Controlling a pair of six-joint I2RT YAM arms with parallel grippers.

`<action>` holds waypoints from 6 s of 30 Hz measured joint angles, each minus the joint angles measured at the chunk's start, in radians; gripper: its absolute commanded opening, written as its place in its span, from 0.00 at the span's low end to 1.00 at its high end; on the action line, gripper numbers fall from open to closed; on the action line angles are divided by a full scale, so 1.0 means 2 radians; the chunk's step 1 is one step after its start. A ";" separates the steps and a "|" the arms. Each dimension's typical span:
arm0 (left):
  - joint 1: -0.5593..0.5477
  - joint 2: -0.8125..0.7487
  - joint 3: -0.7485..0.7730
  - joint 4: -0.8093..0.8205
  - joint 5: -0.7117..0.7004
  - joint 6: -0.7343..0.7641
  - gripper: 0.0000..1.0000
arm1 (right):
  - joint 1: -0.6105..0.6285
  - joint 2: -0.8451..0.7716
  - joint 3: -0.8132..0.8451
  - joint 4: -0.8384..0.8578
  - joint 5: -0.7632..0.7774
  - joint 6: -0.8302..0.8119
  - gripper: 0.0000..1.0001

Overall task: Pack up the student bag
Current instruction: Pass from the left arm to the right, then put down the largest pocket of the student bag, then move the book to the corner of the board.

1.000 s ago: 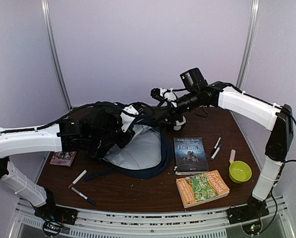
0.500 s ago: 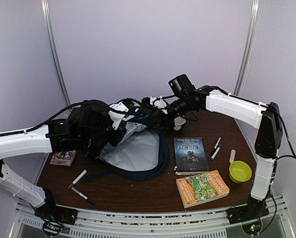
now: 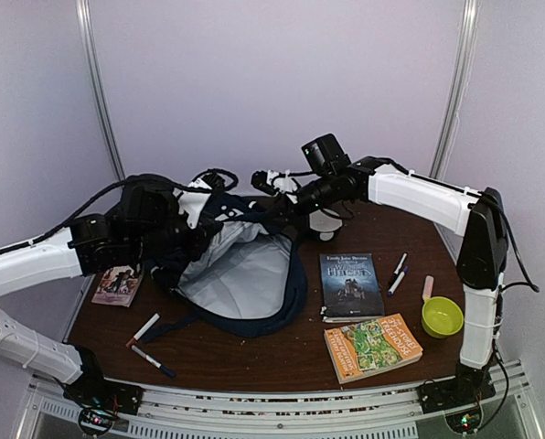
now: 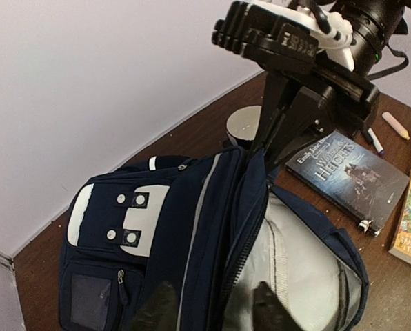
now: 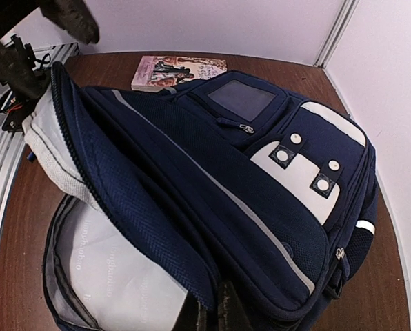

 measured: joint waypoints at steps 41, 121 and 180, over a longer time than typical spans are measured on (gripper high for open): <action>0.121 0.040 -0.005 -0.009 0.333 -0.024 0.48 | 0.002 0.000 -0.002 0.014 0.020 0.043 0.00; 0.065 -0.032 -0.031 -0.091 0.026 -0.112 0.96 | -0.018 -0.115 -0.159 -0.148 -0.006 -0.127 0.61; -0.034 0.222 0.042 0.001 0.277 -0.173 0.68 | -0.037 -0.327 -0.556 -0.198 0.391 -0.229 0.38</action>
